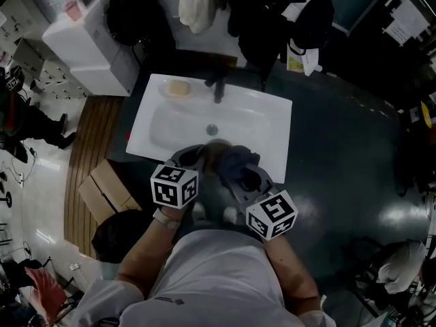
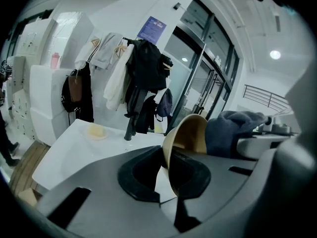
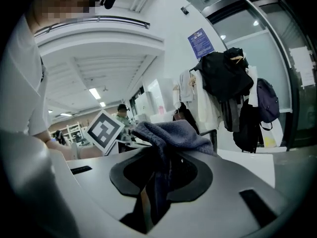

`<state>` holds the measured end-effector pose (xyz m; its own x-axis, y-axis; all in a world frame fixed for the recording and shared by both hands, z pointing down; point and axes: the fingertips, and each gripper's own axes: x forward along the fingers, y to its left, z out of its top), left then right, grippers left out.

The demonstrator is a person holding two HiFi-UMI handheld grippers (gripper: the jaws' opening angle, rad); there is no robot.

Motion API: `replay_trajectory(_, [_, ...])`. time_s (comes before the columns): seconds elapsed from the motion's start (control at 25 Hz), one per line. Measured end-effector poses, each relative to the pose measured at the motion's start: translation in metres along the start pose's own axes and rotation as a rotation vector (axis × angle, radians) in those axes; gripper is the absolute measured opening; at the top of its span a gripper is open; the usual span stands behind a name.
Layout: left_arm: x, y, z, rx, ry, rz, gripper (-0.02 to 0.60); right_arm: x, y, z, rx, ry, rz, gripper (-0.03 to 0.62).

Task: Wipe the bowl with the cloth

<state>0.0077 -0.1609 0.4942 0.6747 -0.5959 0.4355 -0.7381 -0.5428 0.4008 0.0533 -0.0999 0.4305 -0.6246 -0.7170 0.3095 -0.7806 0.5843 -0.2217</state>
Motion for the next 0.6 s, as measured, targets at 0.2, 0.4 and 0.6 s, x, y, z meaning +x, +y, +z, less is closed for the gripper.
replay_trajectory(0.2, [0.002,-0.016,-0.008,0.001,0.012,-0.031,0.023,-0.006,-0.007,-0.011,-0.020,0.031,-0.061,0.083])
replay_trajectory(0.4, [0.000,-0.025,-0.015,0.004,0.019,-0.031,0.023,-0.009,-0.009,-0.020,-0.029,0.066,-0.094,0.083])
replay_trajectory(0.6, [0.000,-0.026,-0.023,0.006,0.036,-0.030,0.028,-0.006,-0.009,-0.030,-0.015,0.094,-0.110,0.083])
